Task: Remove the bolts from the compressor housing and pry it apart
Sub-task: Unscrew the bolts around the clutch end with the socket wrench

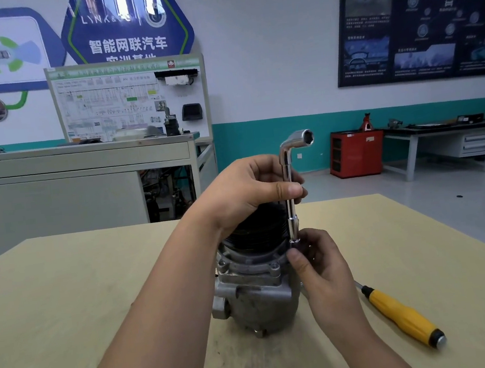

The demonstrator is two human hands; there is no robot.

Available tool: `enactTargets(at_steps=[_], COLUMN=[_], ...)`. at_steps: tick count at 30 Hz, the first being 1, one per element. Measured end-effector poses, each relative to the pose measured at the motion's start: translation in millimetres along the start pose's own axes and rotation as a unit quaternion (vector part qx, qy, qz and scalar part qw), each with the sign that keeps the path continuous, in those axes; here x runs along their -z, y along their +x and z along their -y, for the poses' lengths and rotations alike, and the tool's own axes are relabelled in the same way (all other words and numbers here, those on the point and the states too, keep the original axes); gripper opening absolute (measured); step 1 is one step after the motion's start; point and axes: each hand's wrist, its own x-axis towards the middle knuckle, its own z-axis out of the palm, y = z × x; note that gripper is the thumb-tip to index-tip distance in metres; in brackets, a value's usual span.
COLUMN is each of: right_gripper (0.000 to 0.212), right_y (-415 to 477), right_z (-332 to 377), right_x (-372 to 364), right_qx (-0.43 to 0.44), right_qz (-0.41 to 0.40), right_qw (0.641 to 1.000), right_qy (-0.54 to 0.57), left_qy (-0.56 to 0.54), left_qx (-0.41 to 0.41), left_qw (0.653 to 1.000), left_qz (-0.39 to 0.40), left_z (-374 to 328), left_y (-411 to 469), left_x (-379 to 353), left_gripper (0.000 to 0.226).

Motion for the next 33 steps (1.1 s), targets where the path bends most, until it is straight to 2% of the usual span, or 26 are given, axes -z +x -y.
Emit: enactTargets(at_steps=[3, 7, 13, 21, 23, 25, 30, 33], right_gripper=[0.015, 0.019, 0.023, 0.022, 0.019, 0.026, 0.029, 0.022], right_y=[0.5, 1.1, 2.2, 3.3, 3.3, 3.4, 1.3, 1.0], right_z=[-2.1, -1.9, 2.0, 1.9, 2.4, 3.2, 1.0, -0.4], right_x=[-0.6, -1.8, -0.4, 0.1, 0.2, -0.1, 1.0, 1.8], right_qx=[0.008, 0.023, 0.03, 0.021, 0.013, 0.007, -0.019, -0.023], right_qz=[-0.013, -0.017, -0.005, 0.006, 0.006, 0.005, 0.007, 0.0], right_qw=[1.0, 0.999, 0.999, 1.0, 1.0, 1.0, 0.999, 1.0], right_qy=[-0.018, -0.032, -0.04, -0.022, -0.008, 0.001, 0.024, -0.001], left_qy=[0.014, 0.026, -0.008, -0.026, -0.024, -0.019, -0.007, 0.013], left_qx=[-0.003, -0.004, -0.001, 0.001, 0.002, 0.001, -0.002, -0.004], left_qw=[1.0, 1.0, 1.0, 0.999, 0.999, 0.999, 1.0, 1.0], left_qz=[-0.004, -0.01, 0.019, 0.047, 0.043, 0.032, 0.005, -0.011], left_z=[0.1, 0.2, 0.4, 1.0, 0.8, 1.0, 1.2, 0.5], left_y=[1.6, 2.6, 1.4, 0.6, 0.4, 0.7, 1.3, 1.6], left_x=[0.2, -0.8, -0.6, 1.9, 1.9, 1.6, -0.5, -1.0], left_gripper=[0.011, 0.024, 0.014, 0.014, 0.012, 0.012, 0.023, 0.027])
